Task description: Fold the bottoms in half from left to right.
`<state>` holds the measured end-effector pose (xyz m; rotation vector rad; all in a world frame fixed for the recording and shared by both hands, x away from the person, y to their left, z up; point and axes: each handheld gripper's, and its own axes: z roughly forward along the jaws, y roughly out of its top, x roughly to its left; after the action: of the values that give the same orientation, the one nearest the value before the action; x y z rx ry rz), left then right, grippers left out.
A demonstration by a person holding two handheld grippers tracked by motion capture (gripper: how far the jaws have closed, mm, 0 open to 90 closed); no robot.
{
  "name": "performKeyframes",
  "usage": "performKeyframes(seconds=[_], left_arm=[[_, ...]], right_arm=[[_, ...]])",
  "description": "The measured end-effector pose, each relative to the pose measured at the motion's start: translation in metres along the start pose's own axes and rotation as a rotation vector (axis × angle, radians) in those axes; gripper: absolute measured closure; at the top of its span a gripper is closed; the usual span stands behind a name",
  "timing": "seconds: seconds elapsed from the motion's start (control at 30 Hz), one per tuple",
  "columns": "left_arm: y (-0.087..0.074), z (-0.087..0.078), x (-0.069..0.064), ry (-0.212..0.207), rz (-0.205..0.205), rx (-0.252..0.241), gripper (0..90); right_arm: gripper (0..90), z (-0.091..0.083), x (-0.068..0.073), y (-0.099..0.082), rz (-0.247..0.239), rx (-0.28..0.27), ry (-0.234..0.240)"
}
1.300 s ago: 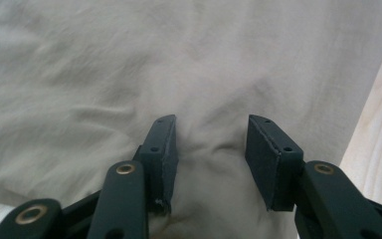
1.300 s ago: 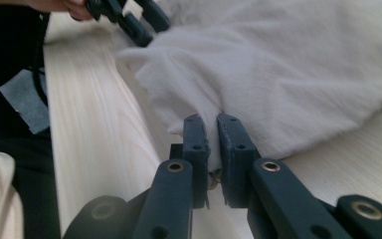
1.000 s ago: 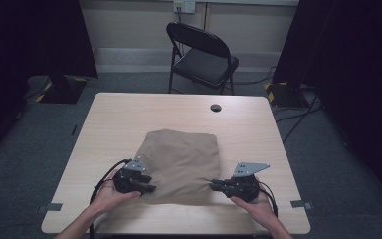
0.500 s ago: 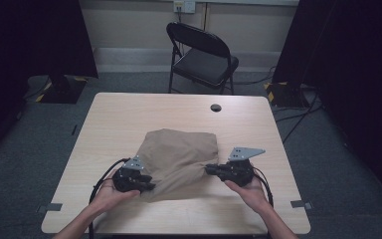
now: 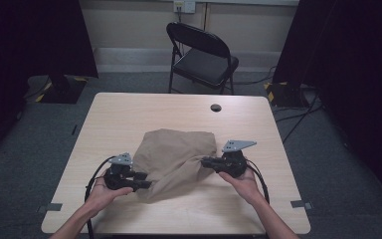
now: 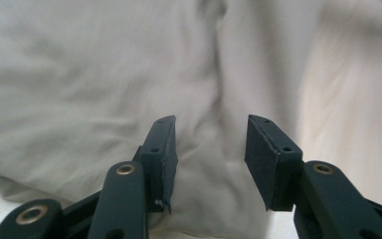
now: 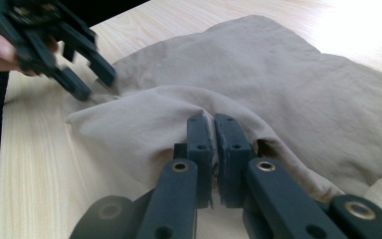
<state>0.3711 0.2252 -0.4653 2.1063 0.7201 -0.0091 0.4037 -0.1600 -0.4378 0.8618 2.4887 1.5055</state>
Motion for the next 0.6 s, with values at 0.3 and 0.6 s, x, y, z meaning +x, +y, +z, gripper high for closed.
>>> performKeyframes(seconds=[0.3, 0.6], left_arm=[[-0.016, 0.002, -0.019, -0.001, 0.085, 0.073, 43.3], [-0.02, 0.017, -0.018, 0.019, 0.129, 0.124, 34.5]], right_arm=[[86.2, 0.003, 0.0, -0.003, 0.012, 0.009, -0.007], [86.1, 0.004, -0.004, -0.006, 0.028, 0.033, -0.02]])
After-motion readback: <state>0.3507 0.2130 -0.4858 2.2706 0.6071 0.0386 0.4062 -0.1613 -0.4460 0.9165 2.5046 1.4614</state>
